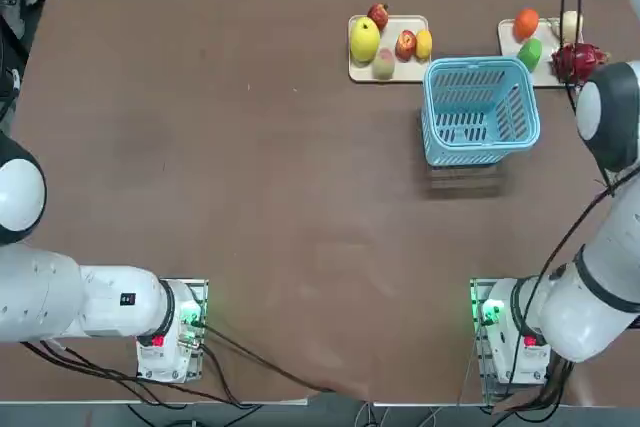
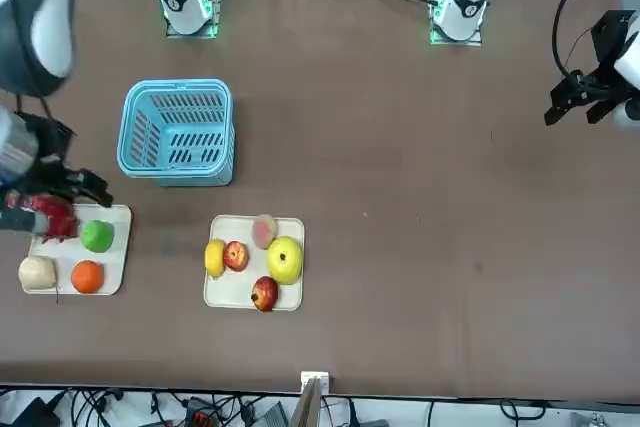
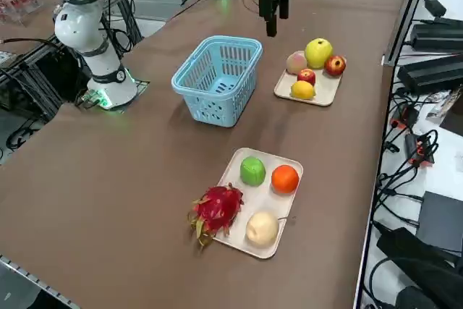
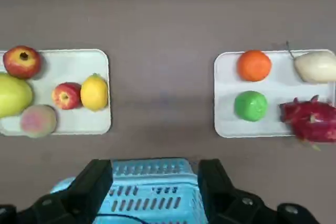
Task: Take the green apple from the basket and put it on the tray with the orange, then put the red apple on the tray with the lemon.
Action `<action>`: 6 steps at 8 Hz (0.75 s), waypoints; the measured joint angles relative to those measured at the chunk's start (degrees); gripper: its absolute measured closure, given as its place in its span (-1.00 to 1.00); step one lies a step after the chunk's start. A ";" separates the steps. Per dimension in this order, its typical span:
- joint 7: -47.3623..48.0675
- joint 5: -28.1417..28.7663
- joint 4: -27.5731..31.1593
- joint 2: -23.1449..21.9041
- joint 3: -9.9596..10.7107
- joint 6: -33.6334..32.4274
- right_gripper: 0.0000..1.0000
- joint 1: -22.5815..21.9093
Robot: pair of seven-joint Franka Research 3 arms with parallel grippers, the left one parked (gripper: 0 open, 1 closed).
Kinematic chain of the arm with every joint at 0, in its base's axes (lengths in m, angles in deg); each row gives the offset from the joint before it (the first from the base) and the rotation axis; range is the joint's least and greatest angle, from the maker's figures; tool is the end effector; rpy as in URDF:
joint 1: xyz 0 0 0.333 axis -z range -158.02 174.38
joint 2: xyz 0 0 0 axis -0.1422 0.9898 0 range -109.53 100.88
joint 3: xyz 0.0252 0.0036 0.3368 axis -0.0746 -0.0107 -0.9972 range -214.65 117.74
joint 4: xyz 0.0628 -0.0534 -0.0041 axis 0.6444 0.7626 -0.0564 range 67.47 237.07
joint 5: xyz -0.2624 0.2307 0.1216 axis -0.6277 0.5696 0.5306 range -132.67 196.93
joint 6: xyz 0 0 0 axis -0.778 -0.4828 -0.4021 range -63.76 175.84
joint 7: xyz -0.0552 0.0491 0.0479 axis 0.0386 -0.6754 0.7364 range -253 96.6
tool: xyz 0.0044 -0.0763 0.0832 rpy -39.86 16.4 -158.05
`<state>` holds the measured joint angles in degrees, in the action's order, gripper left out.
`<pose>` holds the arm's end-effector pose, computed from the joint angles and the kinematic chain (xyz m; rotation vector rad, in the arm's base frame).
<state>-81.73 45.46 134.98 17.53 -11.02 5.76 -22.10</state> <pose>0.6427 0.0256 0.5825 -3.1398 0.0556 -0.0796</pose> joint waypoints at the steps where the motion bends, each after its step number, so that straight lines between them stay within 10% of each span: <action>1: -1.15 -0.70 0.41 -2.16 -0.95 -0.76 -0.99 0.95; 2: -1.87 -1.85 1.28 -4.90 -5.22 -1.72 -0.99 5.08; 4: -2.53 -7.32 4.36 -11.69 -20.92 -5.45 -0.99 19.62; 6: -2.92 -11.01 11.14 -18.65 -28.30 -5.67 -0.99 25.89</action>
<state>-84.65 34.46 146.12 -1.12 -39.32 0.09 3.78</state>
